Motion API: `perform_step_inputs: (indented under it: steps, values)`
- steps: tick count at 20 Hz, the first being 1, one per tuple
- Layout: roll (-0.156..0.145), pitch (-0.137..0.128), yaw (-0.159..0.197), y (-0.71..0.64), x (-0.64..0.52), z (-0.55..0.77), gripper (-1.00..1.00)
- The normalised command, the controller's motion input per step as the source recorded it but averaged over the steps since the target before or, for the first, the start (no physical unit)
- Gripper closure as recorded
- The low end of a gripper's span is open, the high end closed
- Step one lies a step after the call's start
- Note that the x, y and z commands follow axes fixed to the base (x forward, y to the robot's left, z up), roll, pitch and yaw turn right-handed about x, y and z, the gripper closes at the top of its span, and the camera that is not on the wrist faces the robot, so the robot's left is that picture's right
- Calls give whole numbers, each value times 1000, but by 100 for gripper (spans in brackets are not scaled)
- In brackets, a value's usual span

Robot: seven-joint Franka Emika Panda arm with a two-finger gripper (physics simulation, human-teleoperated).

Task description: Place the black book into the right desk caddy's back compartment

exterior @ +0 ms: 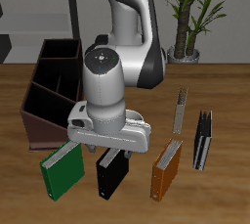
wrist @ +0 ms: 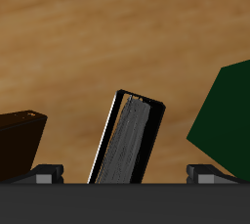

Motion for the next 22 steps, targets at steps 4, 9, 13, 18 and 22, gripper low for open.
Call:
perform_step_inputs:
  steps: [4,9,13,18,22]
  values:
    - [6,29,-13,-29,53,-211,-100]
    - [21,22,0,21,10,-185,100]
    - [2,-6,-10,-24,-27,1,100]
    - [-1,-7,-11,-27,-18,46,100]
    - [-1,-13,-4,-24,-9,80,100]
